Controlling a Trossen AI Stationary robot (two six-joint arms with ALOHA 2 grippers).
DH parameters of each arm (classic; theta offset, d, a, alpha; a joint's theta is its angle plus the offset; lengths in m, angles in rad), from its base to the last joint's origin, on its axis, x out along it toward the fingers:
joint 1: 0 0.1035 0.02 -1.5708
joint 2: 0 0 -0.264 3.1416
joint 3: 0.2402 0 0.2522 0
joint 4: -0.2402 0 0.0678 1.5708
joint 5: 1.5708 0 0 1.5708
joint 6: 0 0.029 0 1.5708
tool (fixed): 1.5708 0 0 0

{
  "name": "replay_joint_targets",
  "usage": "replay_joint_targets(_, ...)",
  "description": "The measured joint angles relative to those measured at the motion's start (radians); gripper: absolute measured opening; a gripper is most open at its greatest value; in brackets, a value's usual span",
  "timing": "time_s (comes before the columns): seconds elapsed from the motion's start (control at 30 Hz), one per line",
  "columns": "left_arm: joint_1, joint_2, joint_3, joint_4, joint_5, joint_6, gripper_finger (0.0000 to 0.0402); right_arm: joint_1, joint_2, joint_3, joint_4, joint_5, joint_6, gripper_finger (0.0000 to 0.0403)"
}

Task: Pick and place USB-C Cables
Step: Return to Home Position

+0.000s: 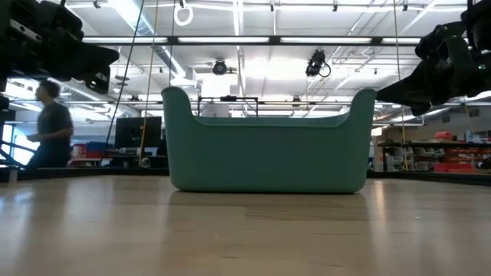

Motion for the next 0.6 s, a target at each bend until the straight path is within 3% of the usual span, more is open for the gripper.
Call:
replay_joint_targets(0.23,-0.044,0.079,0.000,0.001,-0.022,-0.049,0.0004,0.000,0.037,0.000,0.003,-0.021,-0.003,0.0004)
replay_joint_targets(0.6,-0.150,0.193,-0.002,0.034,-0.119,0.054,0.0005,0.000,0.040,0.000,0.062,-0.019,-0.078,0.0005)
